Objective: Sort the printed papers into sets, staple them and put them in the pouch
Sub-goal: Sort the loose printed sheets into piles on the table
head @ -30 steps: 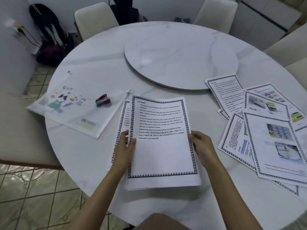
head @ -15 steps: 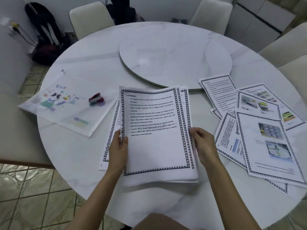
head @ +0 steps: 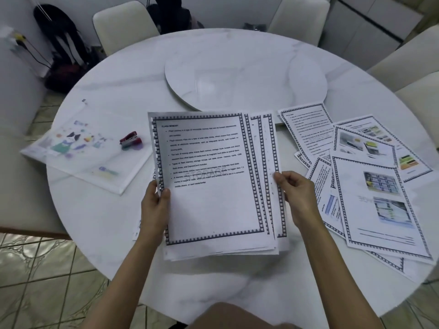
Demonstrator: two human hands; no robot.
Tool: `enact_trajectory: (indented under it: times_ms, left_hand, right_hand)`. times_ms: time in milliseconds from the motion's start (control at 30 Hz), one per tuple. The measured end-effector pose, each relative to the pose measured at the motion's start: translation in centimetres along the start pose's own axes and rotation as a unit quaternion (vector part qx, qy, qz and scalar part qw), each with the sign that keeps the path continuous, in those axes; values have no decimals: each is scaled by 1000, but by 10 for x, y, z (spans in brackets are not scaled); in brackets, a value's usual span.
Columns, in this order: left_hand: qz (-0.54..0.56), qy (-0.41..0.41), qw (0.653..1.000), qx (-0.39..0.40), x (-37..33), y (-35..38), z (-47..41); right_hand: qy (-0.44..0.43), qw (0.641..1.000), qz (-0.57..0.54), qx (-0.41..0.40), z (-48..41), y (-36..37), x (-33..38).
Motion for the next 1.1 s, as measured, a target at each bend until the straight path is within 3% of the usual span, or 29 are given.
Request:
enact_trajectory:
  times_ms: [167,433,900,1100]
  left_hand:
    - [-6,21,999,-50,5,-32,-10]
    - [33,37,987,-152,2,-96,-20]
    - [104,18,977,-184,0,-114,-26]
    - [138,40,970,-196,-9,-137,-39]
  right_hand:
    - [-18,999,22,-40,-13,-24,-5]
    - [24,990,126,-49,-23,-53,-43]
    - [21,983,176,-51,-17,-56,-61]
    - [2,993,117,-30,-21,-47,-44]
Point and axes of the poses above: each hand's wrist, its own z-axis away from the middle knuckle, its own y-axis out of the palm, x = y × z, the point moved 1 cm from there along -z, towards the middle knuckle, and after that the axes turned 4 degrees about -z, right-handed, at the moved point
